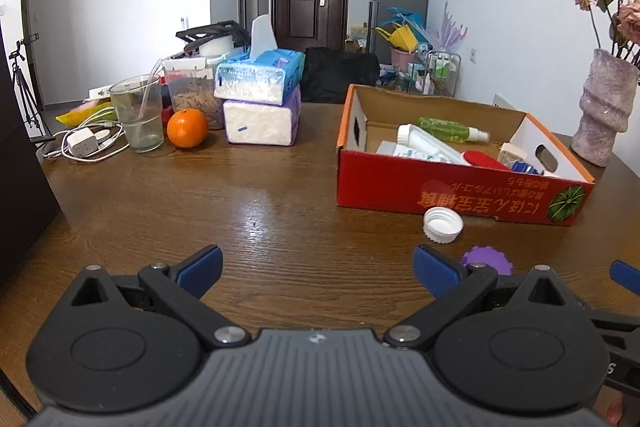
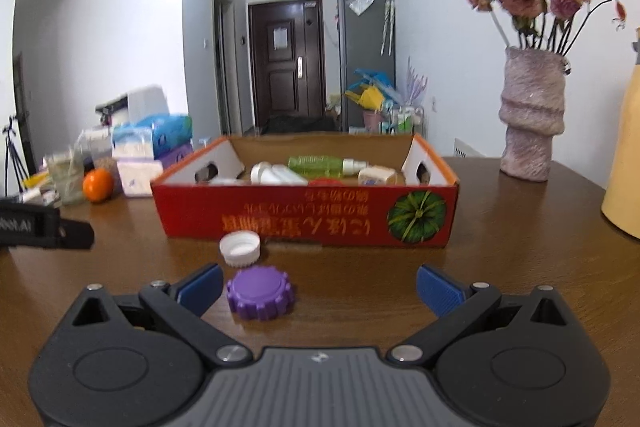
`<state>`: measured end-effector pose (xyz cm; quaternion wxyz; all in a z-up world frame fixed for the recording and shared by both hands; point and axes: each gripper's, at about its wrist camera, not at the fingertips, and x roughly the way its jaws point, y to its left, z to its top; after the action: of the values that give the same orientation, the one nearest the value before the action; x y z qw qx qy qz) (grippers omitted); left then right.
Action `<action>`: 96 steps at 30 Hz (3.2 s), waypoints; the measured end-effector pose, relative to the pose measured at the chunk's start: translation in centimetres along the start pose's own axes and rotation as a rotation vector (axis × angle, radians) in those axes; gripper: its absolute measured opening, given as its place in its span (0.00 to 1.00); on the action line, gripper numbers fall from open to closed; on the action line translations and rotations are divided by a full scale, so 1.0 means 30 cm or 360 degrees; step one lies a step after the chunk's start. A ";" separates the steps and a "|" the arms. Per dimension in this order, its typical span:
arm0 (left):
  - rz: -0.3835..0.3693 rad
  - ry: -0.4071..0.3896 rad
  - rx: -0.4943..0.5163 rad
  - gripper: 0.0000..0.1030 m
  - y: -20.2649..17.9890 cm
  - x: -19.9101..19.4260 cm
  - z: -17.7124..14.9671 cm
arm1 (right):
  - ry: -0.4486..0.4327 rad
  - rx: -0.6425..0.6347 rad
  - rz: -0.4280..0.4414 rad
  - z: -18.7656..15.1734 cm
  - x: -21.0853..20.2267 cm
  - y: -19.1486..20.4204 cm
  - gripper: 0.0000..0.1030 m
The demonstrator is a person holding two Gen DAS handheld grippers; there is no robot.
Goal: Organize rigid objects
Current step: 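Withdraw both tools from the box toward the white and purple caps, then grasp the purple cap with the right tool while the left tool grasps the white cap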
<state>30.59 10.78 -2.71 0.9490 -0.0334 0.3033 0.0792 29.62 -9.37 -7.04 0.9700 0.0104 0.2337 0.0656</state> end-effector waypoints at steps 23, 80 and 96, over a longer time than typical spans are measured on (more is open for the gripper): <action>0.0019 0.0067 -0.0075 1.00 0.052 0.048 0.000 | 0.0298 -0.0086 0.0142 0.012 0.259 0.100 0.50; 0.0072 0.0220 0.0053 0.97 -0.424 0.394 0.035 | 0.0014 0.0094 -0.0019 0.091 0.239 -0.422 0.50; -0.0009 0.0214 0.0122 0.40 -0.464 0.421 0.038 | 0.0005 0.0062 0.0007 0.087 0.238 -0.412 0.50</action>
<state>43.76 -1.16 -8.90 0.9273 -0.0031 0.3690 0.0624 38.63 -20.64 -8.56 0.9691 0.0298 0.2365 0.0633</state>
